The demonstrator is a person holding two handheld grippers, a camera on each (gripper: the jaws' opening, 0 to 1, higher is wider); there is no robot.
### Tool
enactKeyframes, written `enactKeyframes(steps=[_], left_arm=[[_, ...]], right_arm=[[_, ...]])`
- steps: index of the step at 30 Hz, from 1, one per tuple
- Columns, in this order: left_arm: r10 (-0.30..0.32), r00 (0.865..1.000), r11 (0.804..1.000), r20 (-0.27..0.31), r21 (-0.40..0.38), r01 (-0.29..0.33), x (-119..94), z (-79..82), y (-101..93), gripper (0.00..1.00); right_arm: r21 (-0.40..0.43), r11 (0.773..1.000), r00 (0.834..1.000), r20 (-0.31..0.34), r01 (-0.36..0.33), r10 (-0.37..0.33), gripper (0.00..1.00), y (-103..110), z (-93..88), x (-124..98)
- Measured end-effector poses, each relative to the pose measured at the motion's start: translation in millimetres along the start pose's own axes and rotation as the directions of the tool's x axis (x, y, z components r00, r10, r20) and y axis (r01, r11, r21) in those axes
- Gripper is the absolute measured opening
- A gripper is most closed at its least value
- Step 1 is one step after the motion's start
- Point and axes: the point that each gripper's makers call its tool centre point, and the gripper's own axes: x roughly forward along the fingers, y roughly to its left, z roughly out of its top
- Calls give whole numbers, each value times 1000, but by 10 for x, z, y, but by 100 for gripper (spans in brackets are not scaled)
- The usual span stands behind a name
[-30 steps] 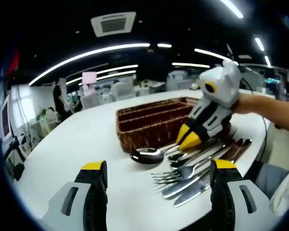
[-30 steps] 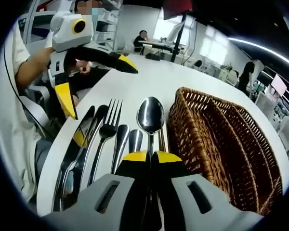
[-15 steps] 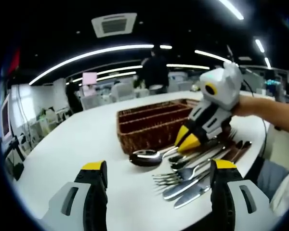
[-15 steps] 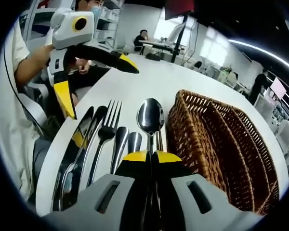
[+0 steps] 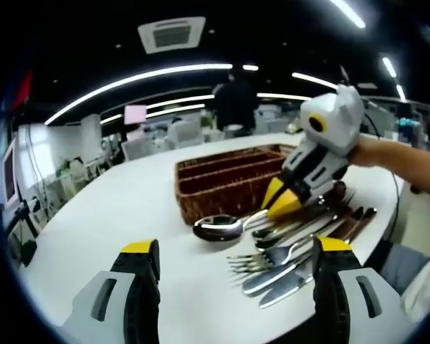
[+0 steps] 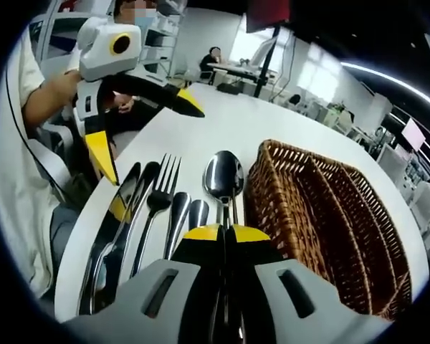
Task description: Arrange the knives, forks, and spoons in their matching storage slots by inserting each utensil handle-first until every utensil is classified and aligned in the correct compartment
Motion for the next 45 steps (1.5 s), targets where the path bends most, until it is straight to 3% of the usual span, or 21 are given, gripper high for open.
enactKeyframes(steps=[12,24,31,45], left_arm=[[-10,1000,1000,-6,20,10,-6,24,-76,89],[-27,1000,1000,-14,4,27,32,-22,-148,89],[-32,999,999,-8,2,32,47,-17,-194,89],[-9,1000,1000,-9,1,9,-47,-43,-88,88]], right_arm=[[-15,1000,1000,5,-10,10,3,15,67,-101],[27,999,999,31,-24,23,3,5,108,-170],[111,992,998,35,-54,50,3,27,95,-102],[116,989,995,31,-94,91,3,162,189,132]])
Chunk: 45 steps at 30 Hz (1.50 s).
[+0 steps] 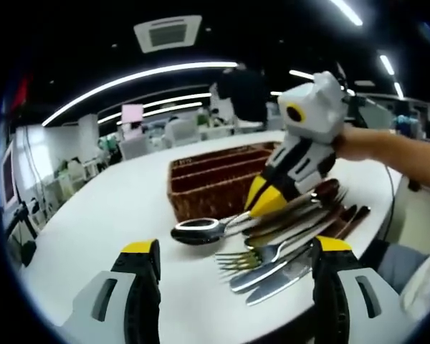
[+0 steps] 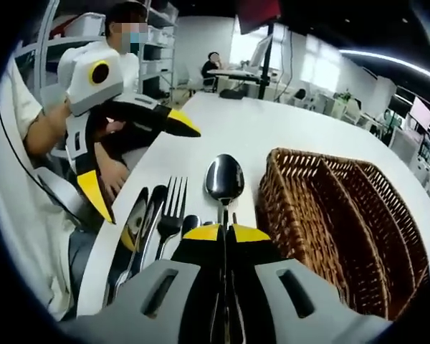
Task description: Arrange the knives, forks, and spoons in their matching storage slots by inserting each utensil handle-first until every utensil is classified and aligned in the correct compartment
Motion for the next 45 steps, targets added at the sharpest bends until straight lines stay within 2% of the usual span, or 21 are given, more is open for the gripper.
enactKeyframes(steps=[6,12,19,34,38,45], left_arm=[[1,1000,1000,-11,-3,-1,-9,-42,13,88],[-1,1000,1000,-4,-9,1,30,-32,10,88],[-32,999,999,1,-20,32,147,-3,-123,88],[-45,999,999,15,-30,45,168,48,-162,88],[-50,999,998,17,-31,51,193,61,-190,88],[-62,998,997,29,-43,63,249,94,-230,89]], right_arm=[[6,1000,1000,2,6,-6,3,-10,-18,-28],[34,999,999,31,34,-35,3,-112,37,-236],[48,997,997,39,63,-65,3,-255,30,-385],[56,995,993,70,86,-90,3,-314,160,-543],[68,995,993,89,71,-77,3,-339,205,-571],[46,995,992,86,84,-88,3,-371,221,-606]])
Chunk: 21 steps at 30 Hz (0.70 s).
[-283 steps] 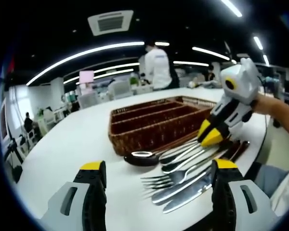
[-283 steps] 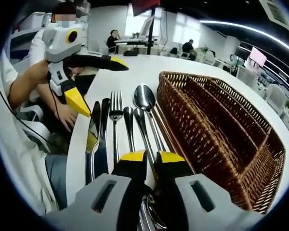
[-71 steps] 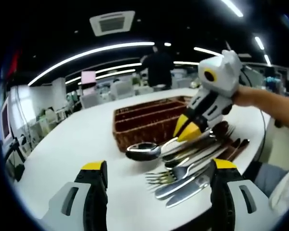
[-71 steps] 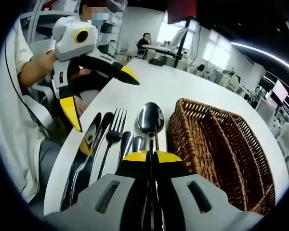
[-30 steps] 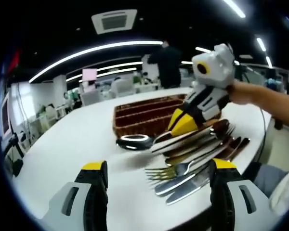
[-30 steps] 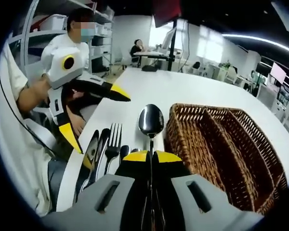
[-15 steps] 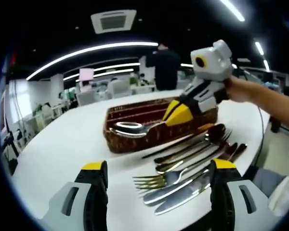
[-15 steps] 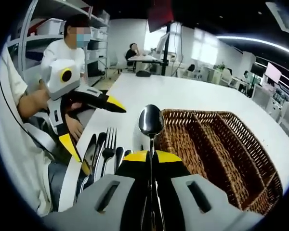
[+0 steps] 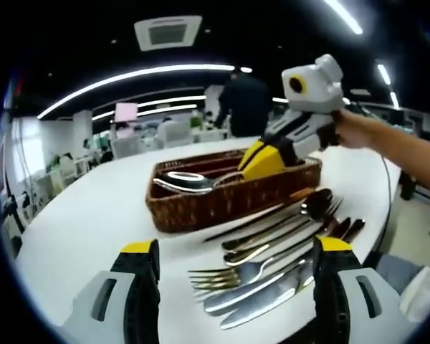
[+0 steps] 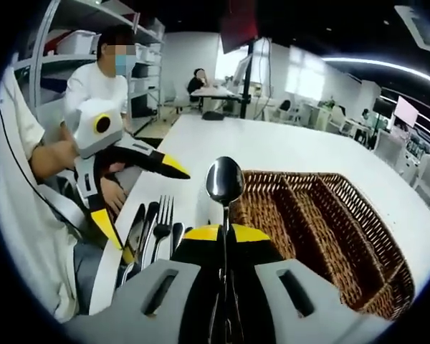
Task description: Arrange the knives, forks, and spoons in their matching storage slots by inserting each utensil handle-first until every utensil is classified and aligned in the correct compartment
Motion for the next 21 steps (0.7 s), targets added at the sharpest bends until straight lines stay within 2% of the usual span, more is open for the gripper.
enactKeyframes(steps=[7,11,21], left_arm=[[-1,1000,1000,9,-12,1,27,12,-6,92],[22,999,997,36,-80,-19,24,47,55,100],[24,998,995,62,-101,-18,-2,116,61,100]], right_arm=[[-11,1000,1000,-16,1,-1,3,-22,-45,-63],[-12,1000,1000,-1,8,-8,3,-59,14,-116],[-20,1000,1000,9,21,-21,3,-142,54,-189]])
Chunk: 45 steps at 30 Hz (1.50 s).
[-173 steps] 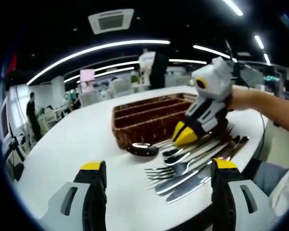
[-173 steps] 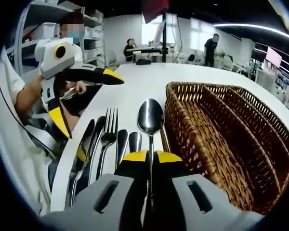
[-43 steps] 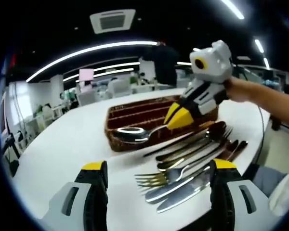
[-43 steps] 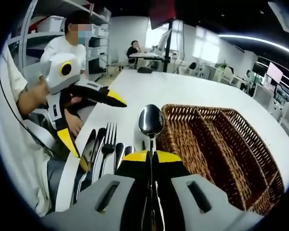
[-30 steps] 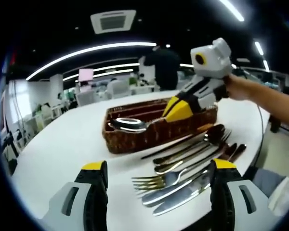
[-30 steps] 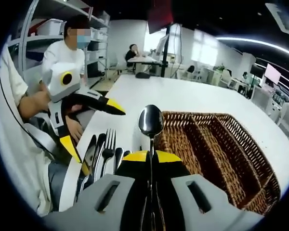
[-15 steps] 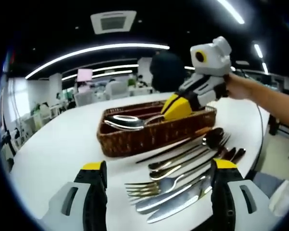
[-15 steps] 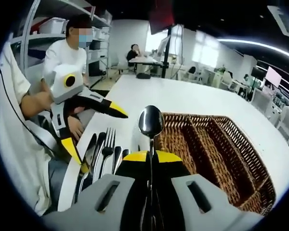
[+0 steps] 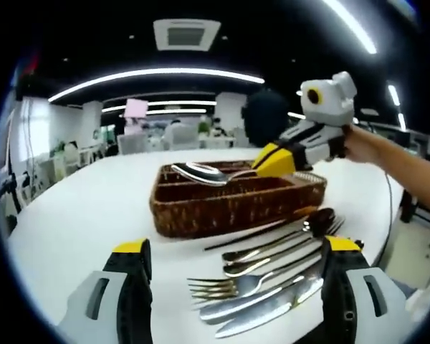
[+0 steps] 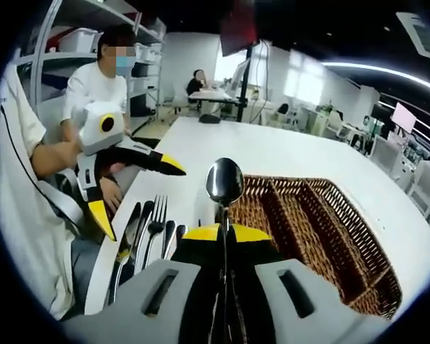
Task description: Arrange the knives, forks, and spoons in their matching storage slots by inserting each utensil handle-first until every utensil is classified and aligned in the correct compartment
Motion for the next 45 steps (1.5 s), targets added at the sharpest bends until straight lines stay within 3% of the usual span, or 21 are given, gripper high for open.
enactKeyframes(steps=[14,32,45], left_arm=[[10,1000,1000,-6,12,-10,31,-21,-26,100],[31,1000,1000,0,1,-31,2,-46,-26,99],[42,999,999,12,-21,-42,-20,-64,-16,99]], right_arm=[[-22,1000,1000,-6,4,-4,3,-15,40,-108],[-39,999,999,12,32,-31,3,-218,197,-237],[-43,998,999,8,37,-37,3,-312,194,-261]])
